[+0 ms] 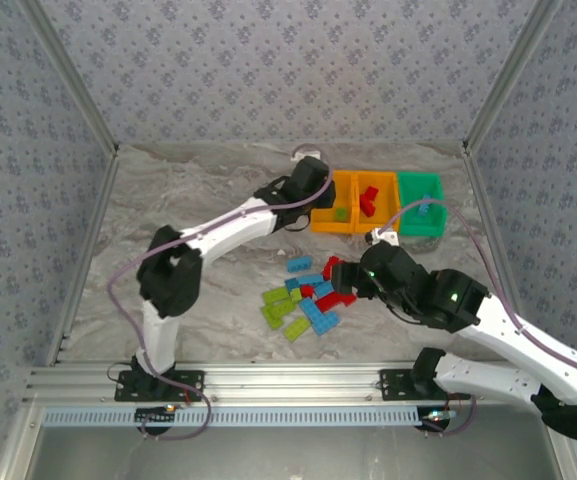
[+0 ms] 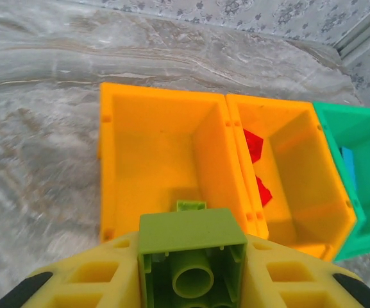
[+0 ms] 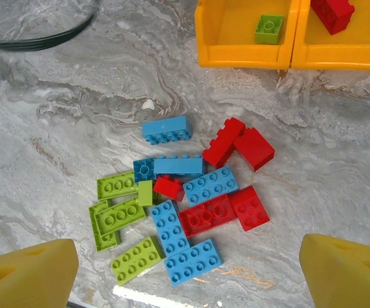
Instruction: Sort the legos into containers by color
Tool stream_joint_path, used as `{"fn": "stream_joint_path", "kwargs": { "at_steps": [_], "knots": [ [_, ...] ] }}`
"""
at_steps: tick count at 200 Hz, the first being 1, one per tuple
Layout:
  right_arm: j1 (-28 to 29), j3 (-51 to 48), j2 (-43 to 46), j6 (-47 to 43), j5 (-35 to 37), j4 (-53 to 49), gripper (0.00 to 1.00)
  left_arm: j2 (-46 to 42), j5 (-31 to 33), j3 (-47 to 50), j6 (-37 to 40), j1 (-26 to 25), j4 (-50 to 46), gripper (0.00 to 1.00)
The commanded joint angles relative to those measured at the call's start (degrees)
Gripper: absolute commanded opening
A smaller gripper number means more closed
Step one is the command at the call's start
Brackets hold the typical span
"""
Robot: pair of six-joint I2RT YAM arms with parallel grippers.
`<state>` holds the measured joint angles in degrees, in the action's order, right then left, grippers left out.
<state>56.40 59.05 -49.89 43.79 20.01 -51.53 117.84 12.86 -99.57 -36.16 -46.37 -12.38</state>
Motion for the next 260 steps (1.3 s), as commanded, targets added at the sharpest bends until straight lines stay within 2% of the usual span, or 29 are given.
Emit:
{"fn": "stream_joint_path", "kwargs": {
  "at_steps": [1, 24, 34, 60, 78, 117, 138, 178, 199, 225, 248, 260],
  "knots": [
    [0.41, -1.13, 1.09, 2.54, 2.05, -2.29, 0.92, 6.72, -0.96, -8.6, 4.3, 0.86, -1.7, 0.38],
    [0.55, -1.13, 1.05, 2.71, 2.15, -3.05, 0.92, 11.84, -1.48, -16.91, 5.26, 0.84, -5.4, 0.45],
    [0.52, -1.21, 1.11, 2.75, 2.29, -3.29, 0.92, 12.3, -1.66, -18.31, 5.29, 0.72, -6.15, 0.53],
    [0.54, -1.98, 1.09, 3.18, 3.06, -3.48, 0.93, 9.04, -1.94, -16.05, 5.38, 0.47, -4.02, 0.62],
    [0.42, -2.96, 1.03, 3.63, 3.45, -2.86, 0.94, 4.07, -2.46, -12.51, 5.83, 0.41, -2.01, 0.63],
    [-1.86, -6.07, -0.55, 3.97, 2.87, -1.72, 0.95, -15.57, -3.39, 9.63, 6.86, 0.47, 8.45, 0.61],
    [-4.56, -8.21, -3.29, 1.25, -0.49, -0.2, 0.96, -27.13, -5.65, 20.52, 8.64, 0.3, 10.78, 0.6],
    [-12.57, -11.12, -13.77, -10.05, -11.31, 6.13, 0.93, -46.79, -10.73, 35.11, 20.9, -2.01, 5.55, 0.62],
    [-15.35, -11.25, -19.98, -14.77, -13.21, 10.47, 0.88, -56.25, -15.45, 41.9, 30.43, -4.1, 1.05, 0.64],
    [-19.61, -10.15, -26.72, -19.25, -15.02, 15.74, 0.82, -65.19, -20.81, 46.37, 39.35, -6.23, -10.34, 0.66],
    [-23.76, -9.56, -32.07, -22.39, -17.78, 20.59, 0.78, -71.24, -26.73, 49.57, 48.36, -7.7, -19.9, 0.77],
    [-26.04, -9.66, -34.7, -23.7, -19.64, 22.74, 0.77, -74.36, -27.71, 51.31, 50.82, -8.53, -22.27, 0.84]
  ]
}}
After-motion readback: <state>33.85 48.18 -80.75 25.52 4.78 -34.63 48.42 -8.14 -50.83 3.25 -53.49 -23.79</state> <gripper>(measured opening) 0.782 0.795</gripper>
